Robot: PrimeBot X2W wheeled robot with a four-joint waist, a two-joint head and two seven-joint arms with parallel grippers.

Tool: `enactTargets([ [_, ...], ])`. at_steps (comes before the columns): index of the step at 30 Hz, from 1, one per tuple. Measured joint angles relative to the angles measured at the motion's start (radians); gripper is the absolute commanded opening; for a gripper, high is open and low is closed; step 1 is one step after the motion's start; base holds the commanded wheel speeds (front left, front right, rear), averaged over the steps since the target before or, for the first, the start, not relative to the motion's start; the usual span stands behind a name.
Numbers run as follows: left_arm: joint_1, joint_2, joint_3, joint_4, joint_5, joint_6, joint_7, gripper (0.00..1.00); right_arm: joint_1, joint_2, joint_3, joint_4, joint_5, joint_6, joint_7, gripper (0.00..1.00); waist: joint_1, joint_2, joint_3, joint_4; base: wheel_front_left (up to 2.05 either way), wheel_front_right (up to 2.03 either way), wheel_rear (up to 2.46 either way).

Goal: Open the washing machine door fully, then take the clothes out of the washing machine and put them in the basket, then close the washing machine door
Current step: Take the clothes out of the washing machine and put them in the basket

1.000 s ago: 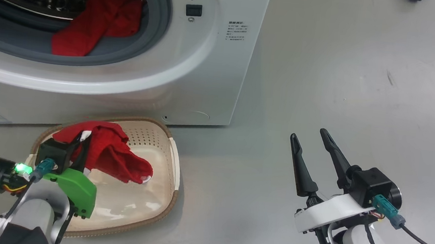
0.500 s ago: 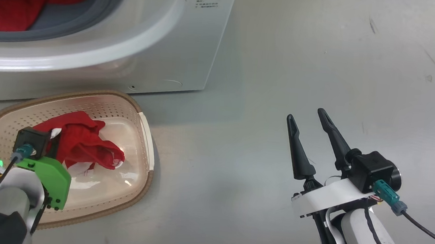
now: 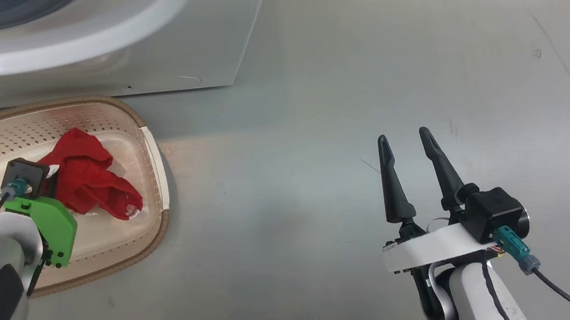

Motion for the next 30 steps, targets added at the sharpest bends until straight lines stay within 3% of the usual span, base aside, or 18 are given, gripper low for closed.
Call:
enactTargets([
  [10,-0.049,-0.003,0.003,0.067,0.0,0.013,-0.008,0.0,-0.022,0.003,-0.01,-0.007,0.0,-0.004,0.0,1.0,0.0,0.0,0.041,-0.004,0.0,0.0,0.0],
  [12,-0.061,-0.009,0.005,0.097,-0.001,0.013,-0.006,0.56,-0.031,0.005,-0.01,-0.007,0.0,-0.004,0.0,1.0,0.0,0.0,0.042,0.0,0.0,0.0,0.0],
  [13,-0.063,-0.01,0.003,0.105,-0.001,0.013,-0.006,1.0,-0.033,0.005,-0.011,-0.007,0.0,-0.005,0.0,1.0,0.0,0.0,0.042,0.002,0.0,0.0,0.0],
  [30,-0.101,-0.07,-0.009,0.163,-0.001,0.02,-0.126,1.0,-0.035,0.006,-0.039,0.019,0.0,-0.006,0.0,1.0,0.0,0.0,-0.038,0.04,0.0,0.0,0.0],
])
